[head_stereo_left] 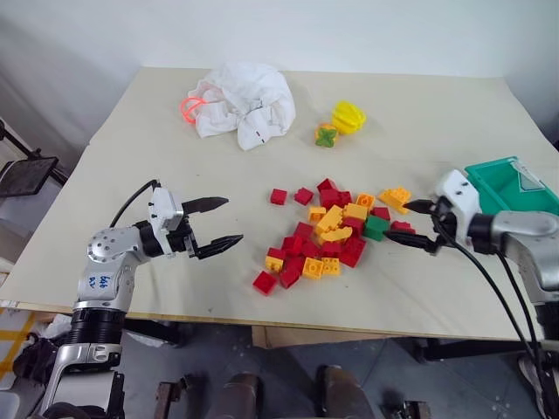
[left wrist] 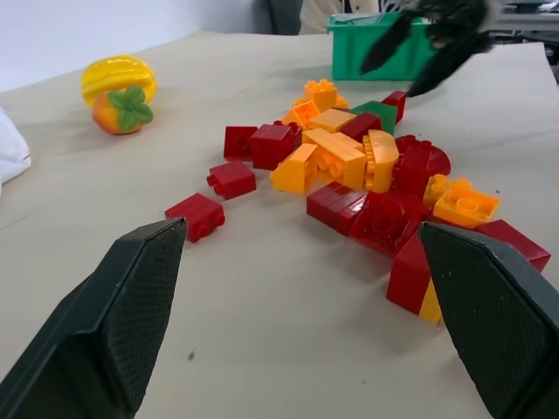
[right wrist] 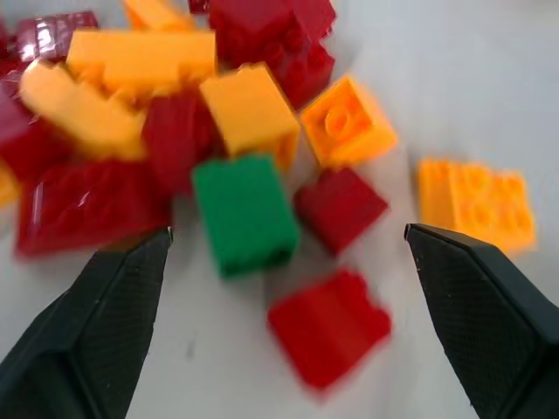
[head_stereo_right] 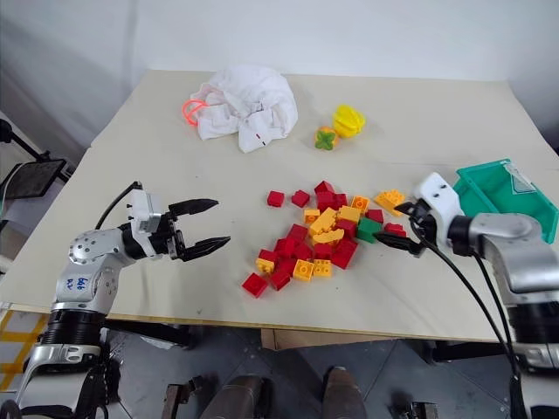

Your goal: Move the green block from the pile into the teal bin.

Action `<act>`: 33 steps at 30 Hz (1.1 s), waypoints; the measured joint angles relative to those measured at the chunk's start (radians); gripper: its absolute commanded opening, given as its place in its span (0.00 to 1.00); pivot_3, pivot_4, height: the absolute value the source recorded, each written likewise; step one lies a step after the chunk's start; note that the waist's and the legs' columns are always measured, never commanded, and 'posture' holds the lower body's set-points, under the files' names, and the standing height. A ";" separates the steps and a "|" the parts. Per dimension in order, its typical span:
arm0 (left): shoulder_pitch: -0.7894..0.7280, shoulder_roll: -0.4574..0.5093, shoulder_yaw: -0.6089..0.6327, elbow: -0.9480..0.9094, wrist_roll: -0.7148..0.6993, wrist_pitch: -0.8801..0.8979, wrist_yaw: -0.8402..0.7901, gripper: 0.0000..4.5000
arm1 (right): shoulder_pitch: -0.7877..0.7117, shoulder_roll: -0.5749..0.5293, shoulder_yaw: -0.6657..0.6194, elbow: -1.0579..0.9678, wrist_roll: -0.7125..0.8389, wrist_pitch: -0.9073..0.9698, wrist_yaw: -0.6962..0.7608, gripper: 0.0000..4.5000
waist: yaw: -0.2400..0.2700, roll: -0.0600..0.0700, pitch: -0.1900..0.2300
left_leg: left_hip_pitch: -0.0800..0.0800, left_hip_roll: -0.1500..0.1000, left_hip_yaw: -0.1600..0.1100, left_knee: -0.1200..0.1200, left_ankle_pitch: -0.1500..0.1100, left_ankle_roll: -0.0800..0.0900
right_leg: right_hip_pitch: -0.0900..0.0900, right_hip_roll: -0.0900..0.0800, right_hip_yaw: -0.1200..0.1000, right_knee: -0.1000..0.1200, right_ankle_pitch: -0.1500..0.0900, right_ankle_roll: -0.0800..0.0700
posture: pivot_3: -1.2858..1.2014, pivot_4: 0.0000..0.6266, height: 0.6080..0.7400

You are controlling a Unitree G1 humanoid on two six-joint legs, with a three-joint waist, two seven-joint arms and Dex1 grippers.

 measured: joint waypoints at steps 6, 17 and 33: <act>0.025 -0.003 -0.006 -0.038 0.000 0.004 0.003 1.00 | -0.044 0.046 0.086 0.044 -0.034 0.000 0.045 0.86 | -0.002 0.000 0.000 | -0.001 0.000 0.000 -0.001 0.000 0.000 | -0.001 0.000 -0.001 0.002 0.000 0.000 | 0.52 0.24 1.00; 0.031 -0.025 -0.012 -0.118 -0.028 0.054 0.001 1.00 | 0.008 0.086 -0.005 0.077 -0.036 -0.189 0.038 0.34 | 0.000 0.000 0.000 | -0.002 0.000 0.000 0.000 0.000 0.000 | 0.000 0.000 -0.001 0.002 0.000 0.000 | 0.52 0.24 1.00; -0.046 -0.213 -0.077 -0.171 -0.041 0.087 0.142 1.00 | 0.202 0.050 -0.604 0.158 0.058 -0.320 -0.378 0.34 | 0.015 0.000 0.000 | 0.001 -0.002 0.006 0.000 0.000 0.000 | 0.000 0.002 0.003 0.002 0.000 0.001 | 0.52 0.24 1.00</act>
